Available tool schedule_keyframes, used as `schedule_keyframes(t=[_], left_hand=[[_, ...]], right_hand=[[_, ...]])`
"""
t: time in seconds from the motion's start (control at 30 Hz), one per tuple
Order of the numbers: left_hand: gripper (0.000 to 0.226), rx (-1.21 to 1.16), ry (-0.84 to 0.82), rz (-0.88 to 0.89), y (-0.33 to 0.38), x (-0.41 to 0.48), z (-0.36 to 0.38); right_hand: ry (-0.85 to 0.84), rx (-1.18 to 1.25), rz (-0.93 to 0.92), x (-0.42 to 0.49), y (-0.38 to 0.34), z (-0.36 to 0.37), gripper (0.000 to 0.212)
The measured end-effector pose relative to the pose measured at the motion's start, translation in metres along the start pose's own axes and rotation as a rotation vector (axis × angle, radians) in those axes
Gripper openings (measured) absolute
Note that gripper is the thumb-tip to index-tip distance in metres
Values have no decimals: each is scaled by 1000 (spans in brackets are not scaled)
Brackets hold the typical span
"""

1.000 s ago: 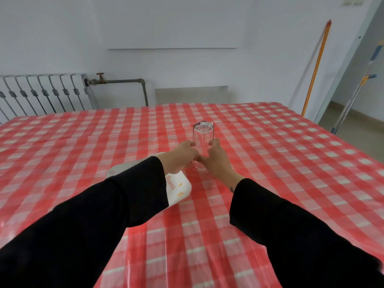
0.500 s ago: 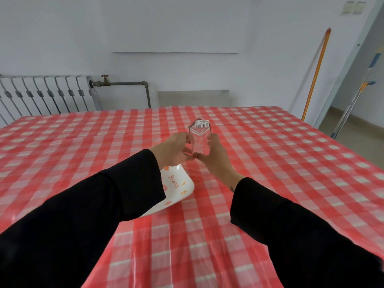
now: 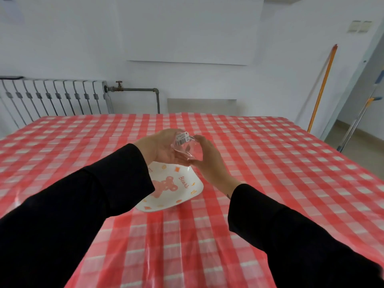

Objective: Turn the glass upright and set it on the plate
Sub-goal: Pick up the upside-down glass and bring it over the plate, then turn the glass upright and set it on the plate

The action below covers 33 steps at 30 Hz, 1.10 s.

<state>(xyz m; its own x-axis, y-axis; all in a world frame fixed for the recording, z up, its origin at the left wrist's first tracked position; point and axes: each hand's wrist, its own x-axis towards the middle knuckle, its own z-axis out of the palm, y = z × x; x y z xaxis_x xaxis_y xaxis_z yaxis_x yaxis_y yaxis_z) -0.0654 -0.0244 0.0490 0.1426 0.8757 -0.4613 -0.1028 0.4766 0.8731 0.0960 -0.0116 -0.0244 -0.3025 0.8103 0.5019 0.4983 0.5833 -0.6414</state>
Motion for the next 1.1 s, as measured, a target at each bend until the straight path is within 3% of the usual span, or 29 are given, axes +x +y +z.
schedule_keyframes(t=[0.23, 0.63, 0.73, 0.83, 1.0, 1.1], left_hand=[[34, 5, -55, -75, -9, -29, -42], [51, -104, -84, -11, -29, -48, -64], [59, -97, -66, 37, -33, -52, -65], [61, -48, -51, 95, -37, -53, -66], [68, 12, 9, 173, -43, -54, -69], [50, 46, 19, 238, -49, -54, -69]], right_hand=[[-93, -90, -202, -2, -24, 15, 70], [-49, -88, -205, -2, -46, 33, 65], [-23, 30, -138, -4, -54, 37, 61], [-98, 182, 102, -4, -62, 41, 62], [-121, 375, 336, -4, -72, 46, 35], [-80, 478, 387, -3, -80, 46, 30]])
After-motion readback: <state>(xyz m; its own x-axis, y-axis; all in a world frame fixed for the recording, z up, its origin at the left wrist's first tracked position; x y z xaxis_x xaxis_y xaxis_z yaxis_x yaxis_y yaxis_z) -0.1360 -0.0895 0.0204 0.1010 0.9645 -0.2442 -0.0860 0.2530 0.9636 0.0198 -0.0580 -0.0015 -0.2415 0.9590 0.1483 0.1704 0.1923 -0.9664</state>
